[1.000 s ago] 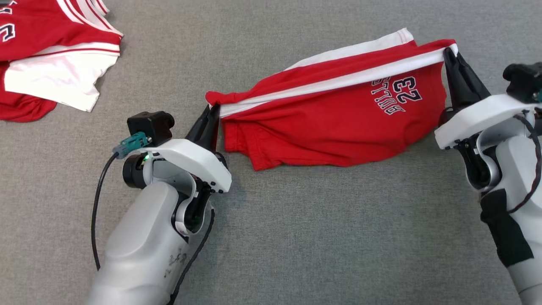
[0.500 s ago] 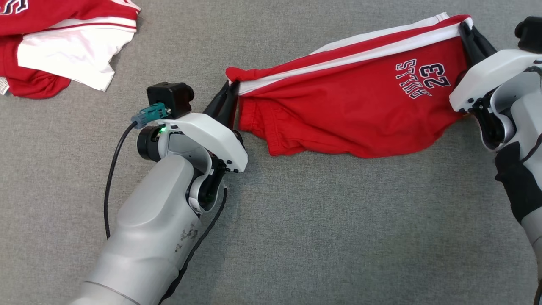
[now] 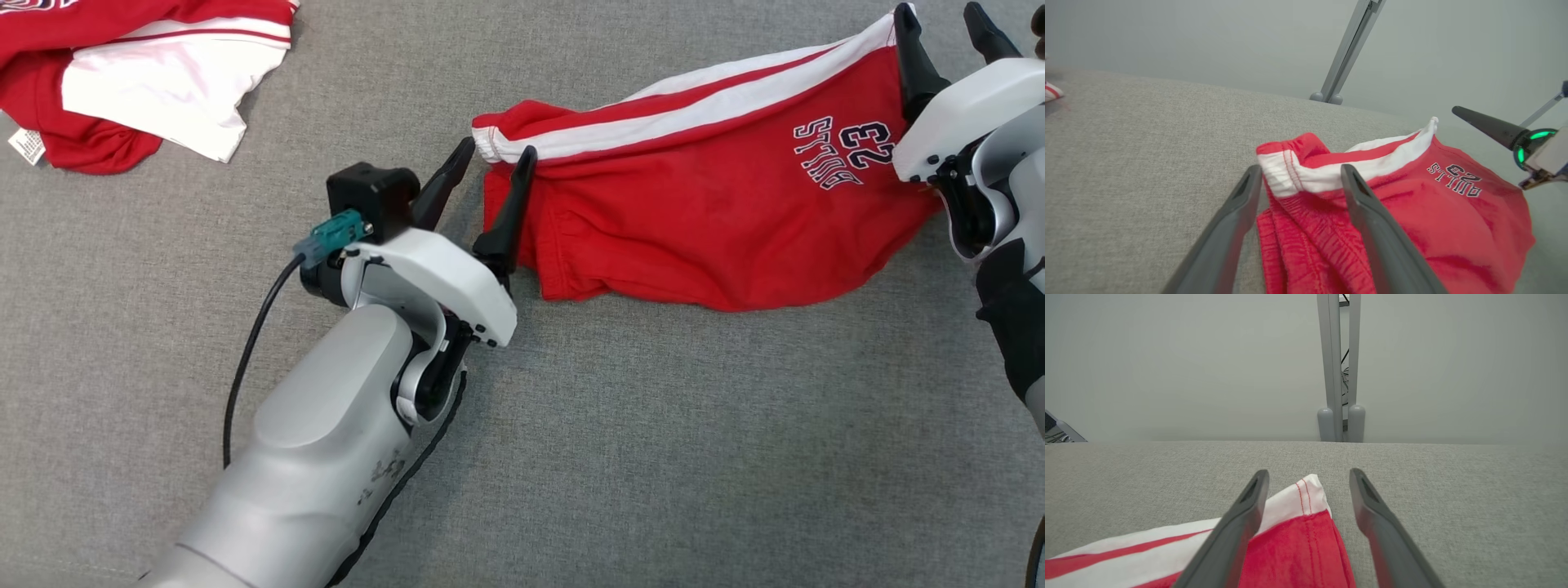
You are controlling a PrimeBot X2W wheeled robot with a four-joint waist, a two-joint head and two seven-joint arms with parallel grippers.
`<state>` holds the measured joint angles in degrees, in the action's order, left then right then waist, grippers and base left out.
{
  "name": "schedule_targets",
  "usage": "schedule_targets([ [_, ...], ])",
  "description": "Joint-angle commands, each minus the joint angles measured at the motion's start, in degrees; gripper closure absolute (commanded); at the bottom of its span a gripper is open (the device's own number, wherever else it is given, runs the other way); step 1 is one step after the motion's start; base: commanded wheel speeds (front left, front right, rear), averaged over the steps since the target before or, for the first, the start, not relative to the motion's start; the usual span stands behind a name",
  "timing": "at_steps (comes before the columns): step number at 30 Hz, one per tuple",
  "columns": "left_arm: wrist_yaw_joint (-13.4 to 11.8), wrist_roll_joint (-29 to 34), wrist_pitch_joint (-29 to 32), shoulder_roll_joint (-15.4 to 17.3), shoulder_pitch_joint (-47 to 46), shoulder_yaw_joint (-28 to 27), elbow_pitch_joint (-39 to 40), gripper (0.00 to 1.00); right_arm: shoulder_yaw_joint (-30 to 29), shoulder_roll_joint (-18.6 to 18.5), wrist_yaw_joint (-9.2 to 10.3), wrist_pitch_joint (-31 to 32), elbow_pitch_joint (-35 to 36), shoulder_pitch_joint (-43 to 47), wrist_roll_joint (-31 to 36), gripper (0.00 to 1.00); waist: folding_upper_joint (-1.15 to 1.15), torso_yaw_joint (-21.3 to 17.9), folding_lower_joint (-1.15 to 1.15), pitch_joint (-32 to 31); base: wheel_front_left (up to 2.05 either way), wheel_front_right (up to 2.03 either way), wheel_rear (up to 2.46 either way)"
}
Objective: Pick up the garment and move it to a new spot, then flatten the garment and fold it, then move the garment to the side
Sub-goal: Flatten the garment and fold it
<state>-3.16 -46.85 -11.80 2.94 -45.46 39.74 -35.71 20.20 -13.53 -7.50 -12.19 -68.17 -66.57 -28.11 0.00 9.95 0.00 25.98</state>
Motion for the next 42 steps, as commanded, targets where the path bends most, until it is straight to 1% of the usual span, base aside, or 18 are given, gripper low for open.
schedule_targets([
  [1, -0.6, 0.7, -0.7, 1.2, 1.0, -0.2, 0.9, 0.0, 0.5, -0.2, 0.01, -0.7, 0.0, -0.2, -0.6, 0.0, 0.0, -0.1, 0.0, -0.2, 0.0, 0.0, 0.0],
  [10, -3.9, 4.8, -3.3, 6.4, 7.1, -3.2, 9.8, 0.0, 5.8, -1.9, 0.01, -1.6, 3.4, 2.6, -3.4, 0.0, 0.0, -2.1, 0.0, -2.4, 0.0, 0.0, 0.0],
  [17, -6.1, 9.1, -3.4, 9.3, 15.2, -7.1, 19.3, 0.0, 10.7, -3.3, 0.02, 1.1, 4.4, 7.5, -6.3, 0.0, 0.0, -3.7, 0.0, -5.1, 0.0, 0.0, 0.0],
  [20, -7.0, 10.6, -3.4, 9.4, 19.5, -9.2, 23.1, 0.0, 11.9, -3.6, 0.02, 2.7, 3.9, 9.5, -7.9, 0.0, 0.0, -3.8, 0.0, -5.9, 0.0, 0.0, 0.0],
  [21, -7.0, 10.6, -3.4, 9.4, 19.5, -9.2, 23.1, 0.0, 11.9, -3.6, 0.02, 2.7, 3.9, 9.5, -7.9, 0.0, 0.0, -3.8, 0.0, -5.9, 0.0, 0.0, 0.0],
  [26, -8.1, 12.5, -3.4, 9.1, 26.2, -12.7, 27.7, 0.0, 13.6, -3.3, 0.02, 5.1, 3.3, 11.7, -10.1, 0.0, 0.0, -3.2, 0.0, -6.7, 0.0, 0.0, 0.0],
  [31, -7.6, 13.8, -3.5, 8.1, 30.5, -15.3, 30.3, 0.0, 13.7, -2.8, 0.02, 7.6, -0.4, 11.1, -11.3, 0.0, 0.0, -1.9, 0.0, -6.8, 0.0, 0.0, 0.0],
  [36, -6.9, 14.7, -3.5, 7.3, 32.5, -17.0, 30.7, 0.0, 14.2, -1.2, 0.0, 11.9, -2.9, 11.6, -12.3, 0.0, 0.0, -0.9, 0.0, -7.1, 0.0, 0.0, 0.0],
  [37, -6.6, 15.1, -3.5, 7.0, 32.8, -17.6, 30.8, 0.0, 14.6, -0.6, -0.01, 12.9, -3.0, 12.0, -12.7, 0.17, 0.0, -0.7, 0.0, -7.3, 0.0, 0.0, 0.0],
  [38, -6.5, 15.3, -3.5, 6.9, 33.0, -17.8, 30.7, 0.0, 14.7, -0.3, 0.0, 13.4, -3.1, 12.3, -13.0, 0.51, 0.0, -0.7, 0.0, -7.5, 0.0, 0.0, 0.0],
  [39, -6.3, 15.3, -3.5, 6.8, 33.2, -18.1, 30.6, 0.0, 14.6, 0.0, 0.0, 13.6, -3.1, 12.5, -13.4, 0.6, 0.0, -0.8, 0.0, -7.6, 0.0, 0.0, 0.0],
  [40, -6.1, 15.6, -3.5, 6.7, 33.4, -18.4, 30.5, 0.0, 14.6, 0.0, 0.0, 13.5, -3.0, 12.6, -13.6, 0.72, 0.0, -0.9, 0.0, -7.7, 0.0, 0.0, 0.0],
  [41, -6.0, 15.8, -3.5, 6.6, 33.4, -18.6, 30.5, 0.0, 14.6, 0.0, 0.0, 12.9, -2.9, 12.6, -13.8, 0.95, 0.0, -1.0, 0.0, -7.9, 0.0, 0.0, 0.0],
  [42, -5.9, 15.9, -3.5, 6.5, 33.5, -18.8, 30.5, 0.0, 14.5, 0.0, 0.0, 12.3, -2.9, 12.6, -14.0, 1.0, 0.0, -1.2, 0.0, -8.1, 0.0, 0.0, 0.0],
])
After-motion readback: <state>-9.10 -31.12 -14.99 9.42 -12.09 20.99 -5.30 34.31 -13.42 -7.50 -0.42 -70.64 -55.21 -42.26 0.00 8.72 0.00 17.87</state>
